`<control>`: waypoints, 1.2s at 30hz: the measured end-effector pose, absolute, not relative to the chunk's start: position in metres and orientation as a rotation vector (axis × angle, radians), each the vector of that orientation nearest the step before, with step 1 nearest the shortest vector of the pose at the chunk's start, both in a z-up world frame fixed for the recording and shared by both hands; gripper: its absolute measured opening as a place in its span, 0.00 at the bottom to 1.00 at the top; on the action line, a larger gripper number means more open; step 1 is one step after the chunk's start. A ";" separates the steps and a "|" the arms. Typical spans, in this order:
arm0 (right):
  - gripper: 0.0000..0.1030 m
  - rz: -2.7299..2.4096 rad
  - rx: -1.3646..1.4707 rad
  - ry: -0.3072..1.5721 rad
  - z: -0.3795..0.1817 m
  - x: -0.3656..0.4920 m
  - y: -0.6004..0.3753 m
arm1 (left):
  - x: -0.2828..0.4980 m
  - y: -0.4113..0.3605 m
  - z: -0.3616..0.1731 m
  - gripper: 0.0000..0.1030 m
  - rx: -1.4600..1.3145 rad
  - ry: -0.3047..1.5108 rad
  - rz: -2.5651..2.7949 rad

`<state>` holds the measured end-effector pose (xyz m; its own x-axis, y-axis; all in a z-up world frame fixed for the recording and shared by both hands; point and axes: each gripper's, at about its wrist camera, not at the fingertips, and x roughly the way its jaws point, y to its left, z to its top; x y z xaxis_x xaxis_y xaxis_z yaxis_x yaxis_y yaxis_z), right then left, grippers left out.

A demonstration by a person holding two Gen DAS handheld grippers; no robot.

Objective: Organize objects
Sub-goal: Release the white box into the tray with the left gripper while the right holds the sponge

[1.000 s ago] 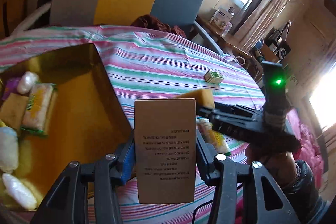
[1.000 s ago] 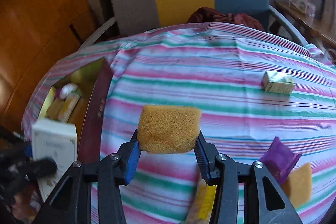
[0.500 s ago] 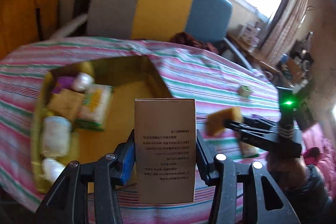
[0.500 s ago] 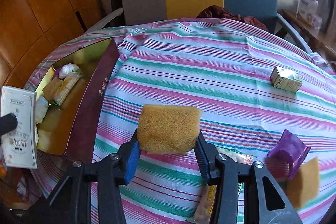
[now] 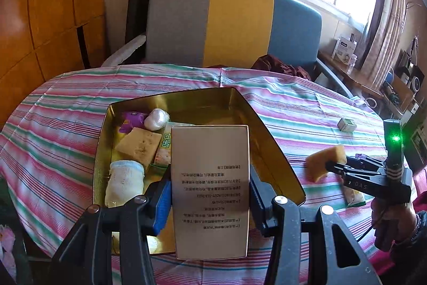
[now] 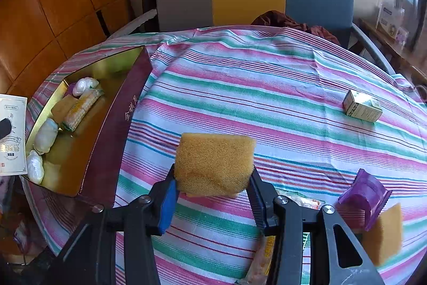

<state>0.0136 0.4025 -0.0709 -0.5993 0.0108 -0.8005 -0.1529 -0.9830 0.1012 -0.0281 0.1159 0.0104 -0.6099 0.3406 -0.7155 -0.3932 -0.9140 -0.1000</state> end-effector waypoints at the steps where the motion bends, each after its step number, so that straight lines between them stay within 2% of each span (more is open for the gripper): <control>1: 0.47 2.719 -1.358 0.244 -0.071 0.014 0.403 | -0.029 0.116 0.010 0.48 -1.094 0.095 2.499; 11: 0.47 2.718 -1.359 0.240 -0.071 0.013 0.404 | -0.042 0.124 -0.003 0.48 -1.155 0.098 2.459; 14: 0.47 2.716 -1.360 0.238 -0.071 0.013 0.403 | -0.055 0.125 -0.007 0.48 -1.191 0.037 2.409; 18: 0.47 2.711 -1.364 0.240 -0.072 0.012 0.403 | -0.089 0.123 -0.014 0.48 -1.278 -0.131 2.330; 25: 0.47 2.711 -1.364 0.239 -0.071 0.011 0.402 | -0.141 0.138 -0.028 0.48 -1.350 -0.210 2.298; 33: 0.47 2.713 -1.366 0.240 -0.071 0.010 0.403 | -0.197 0.171 -0.050 0.48 -1.422 -0.051 2.384; 36: 0.47 2.713 -1.366 0.241 -0.071 0.009 0.403 | -0.217 0.180 -0.067 0.49 -1.471 -0.056 2.371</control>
<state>0.0095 0.4028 -0.0707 -0.5944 0.0132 -0.8041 -0.1547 -0.9831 0.0982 -0.2167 0.1795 -0.0665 -0.4004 0.3122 -0.8615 -0.2710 -0.9385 -0.2141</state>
